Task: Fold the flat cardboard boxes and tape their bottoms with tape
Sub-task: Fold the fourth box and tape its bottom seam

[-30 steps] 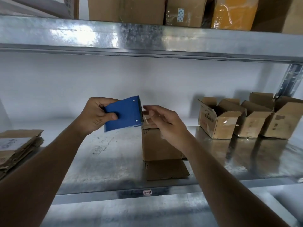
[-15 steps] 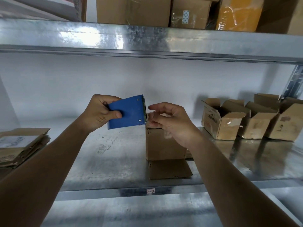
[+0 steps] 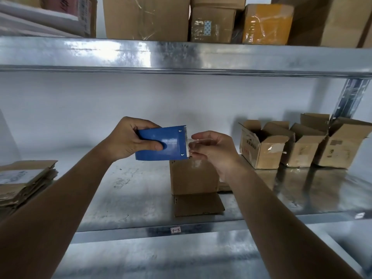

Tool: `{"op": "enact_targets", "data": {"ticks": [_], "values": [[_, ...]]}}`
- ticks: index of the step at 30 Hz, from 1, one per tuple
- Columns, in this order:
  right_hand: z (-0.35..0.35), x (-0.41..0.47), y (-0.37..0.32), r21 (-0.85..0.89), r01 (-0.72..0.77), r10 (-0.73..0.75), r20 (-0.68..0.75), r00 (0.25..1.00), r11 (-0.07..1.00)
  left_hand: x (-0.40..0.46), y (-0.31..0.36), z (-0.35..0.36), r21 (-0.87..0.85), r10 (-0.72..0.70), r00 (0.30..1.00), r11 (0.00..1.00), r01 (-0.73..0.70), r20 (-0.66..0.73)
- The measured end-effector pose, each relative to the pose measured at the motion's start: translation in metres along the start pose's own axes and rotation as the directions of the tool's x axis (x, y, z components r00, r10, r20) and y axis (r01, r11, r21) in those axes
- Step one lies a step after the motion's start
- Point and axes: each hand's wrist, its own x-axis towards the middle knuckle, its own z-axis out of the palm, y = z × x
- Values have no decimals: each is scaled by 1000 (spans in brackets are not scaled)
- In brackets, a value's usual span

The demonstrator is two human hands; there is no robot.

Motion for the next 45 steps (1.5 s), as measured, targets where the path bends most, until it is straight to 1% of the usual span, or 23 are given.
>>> {"op": "enact_targets", "data": {"ticks": [3, 6, 9, 11, 13, 15, 19, 22, 28, 31, 36, 42, 45], "values": [[-3, -5, 1, -91, 63, -68, -62, 996, 994, -2, 16, 9, 124, -17, 1000, 992, 15, 18], [-9, -10, 2, -121, 105, -117, -97, 988, 987, -6, 30, 19, 190, -32, 999, 981, 32, 0], [-19, -11, 4, -161, 125, -142, -97, 985, 979, -11, 46, 29, 249, -51, 998, 967, 56, -28], [-26, -10, 4, -158, 123, -140, -98, 985, 980, -10, 57, 36, 291, -52, 998, 955, 60, -35], [-30, -8, 3, -158, 119, -135, -92, 987, 980, -10, 65, 42, 298, -60, 997, 952, 74, -55], [-33, -7, 2, -175, 149, -166, -86, 982, 973, -10, 69, 46, 308, -51, 996, 949, 72, -76], [-39, -5, 2, -196, 243, -260, -67, 963, 950, -13, 68, 48, 321, -9, 996, 946, 37, -87], [-38, -1, 8, -224, 270, -289, -56, 956, 936, -15, 60, 47, 328, -4, 996, 944, 34, -90], [-33, 5, 24, -226, 291, -316, -84, 945, 930, -12, 33, 37, 517, 53, 994, 856, 2, -91], [-31, 11, 30, -215, 306, -329, -80, 941, 927, -7, 22, 34, 511, 60, 996, 859, -18, -65], [-31, 16, 30, -230, 339, -374, -131, 918, 912, 0, 17, 29, 416, 46, 998, 909, -26, -38], [-38, 20, 20, -187, 257, -288, -162, 944, 948, 8, 21, 18, 406, 48, 999, 913, -44, 1], [-43, 19, 16, -224, 202, -247, -194, 949, 953, 5, 21, 17, 399, 1, 1000, 917, 3, -11]]}}
